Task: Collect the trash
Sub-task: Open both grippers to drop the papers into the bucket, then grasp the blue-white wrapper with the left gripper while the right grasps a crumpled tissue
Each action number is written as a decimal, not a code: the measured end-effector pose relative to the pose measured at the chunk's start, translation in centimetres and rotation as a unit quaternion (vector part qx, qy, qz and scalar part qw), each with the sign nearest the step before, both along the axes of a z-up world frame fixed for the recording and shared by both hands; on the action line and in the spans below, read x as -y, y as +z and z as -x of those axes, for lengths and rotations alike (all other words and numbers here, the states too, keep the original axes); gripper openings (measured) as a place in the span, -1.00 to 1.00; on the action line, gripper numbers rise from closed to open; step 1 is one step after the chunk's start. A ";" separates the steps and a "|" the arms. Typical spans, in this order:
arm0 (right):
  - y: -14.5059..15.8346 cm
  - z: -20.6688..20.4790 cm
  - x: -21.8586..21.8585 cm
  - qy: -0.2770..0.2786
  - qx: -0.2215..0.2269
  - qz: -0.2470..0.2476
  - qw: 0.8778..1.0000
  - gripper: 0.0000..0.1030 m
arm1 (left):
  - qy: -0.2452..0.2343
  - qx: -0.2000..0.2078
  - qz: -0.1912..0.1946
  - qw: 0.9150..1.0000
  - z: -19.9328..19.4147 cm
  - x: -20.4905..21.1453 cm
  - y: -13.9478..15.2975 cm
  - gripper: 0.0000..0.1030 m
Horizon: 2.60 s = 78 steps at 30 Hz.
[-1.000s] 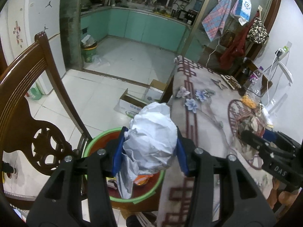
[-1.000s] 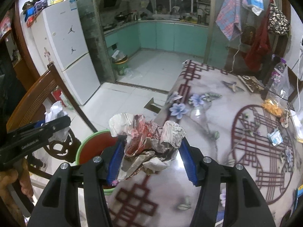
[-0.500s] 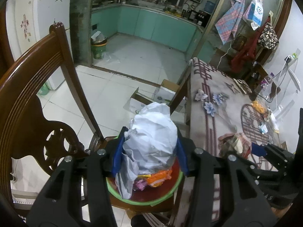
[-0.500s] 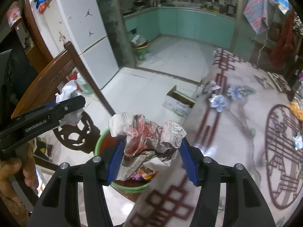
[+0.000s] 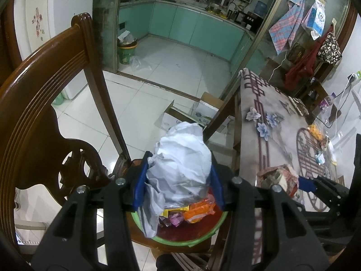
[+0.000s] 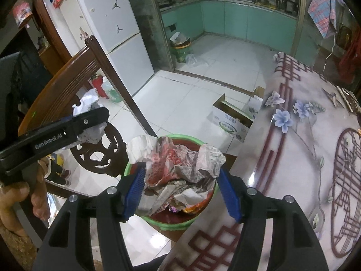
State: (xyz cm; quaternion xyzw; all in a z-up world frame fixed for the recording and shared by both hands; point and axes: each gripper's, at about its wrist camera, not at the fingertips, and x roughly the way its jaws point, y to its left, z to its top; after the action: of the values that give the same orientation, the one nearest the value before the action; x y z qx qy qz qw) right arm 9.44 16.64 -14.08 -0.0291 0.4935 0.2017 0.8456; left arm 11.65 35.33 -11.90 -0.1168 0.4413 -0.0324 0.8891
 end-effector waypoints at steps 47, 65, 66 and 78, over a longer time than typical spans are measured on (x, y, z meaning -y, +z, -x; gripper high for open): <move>1.6 -3.4 64.8 -0.381 0.062 0.024 0.922 0.81 | -0.300 0.002 -0.013 0.954 -0.4 51.7 0.1 0.73; -7.8 -15.5 72.8 -0.350 0.015 -0.059 0.935 0.09 | -0.410 -0.064 -0.032 0.909 -11.1 71.2 -12.2 0.55; -7.8 -15.4 72.8 -0.347 0.015 -0.062 0.936 0.05 | -0.409 -0.064 -0.035 0.910 -11.1 71.2 -12.6 0.43; 0.2 -10.1 67.7 -0.324 0.095 -0.032 0.941 -0.11 | -0.389 -0.019 -0.038 0.920 -8.9 67.6 -7.9 -0.59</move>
State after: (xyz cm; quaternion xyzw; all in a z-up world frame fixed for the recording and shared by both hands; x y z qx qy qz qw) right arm 19.50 -51.07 -13.89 0.1405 0.3864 -0.0715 0.9088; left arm 20.51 -32.24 -19.77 0.0974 0.4698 -0.3563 0.8018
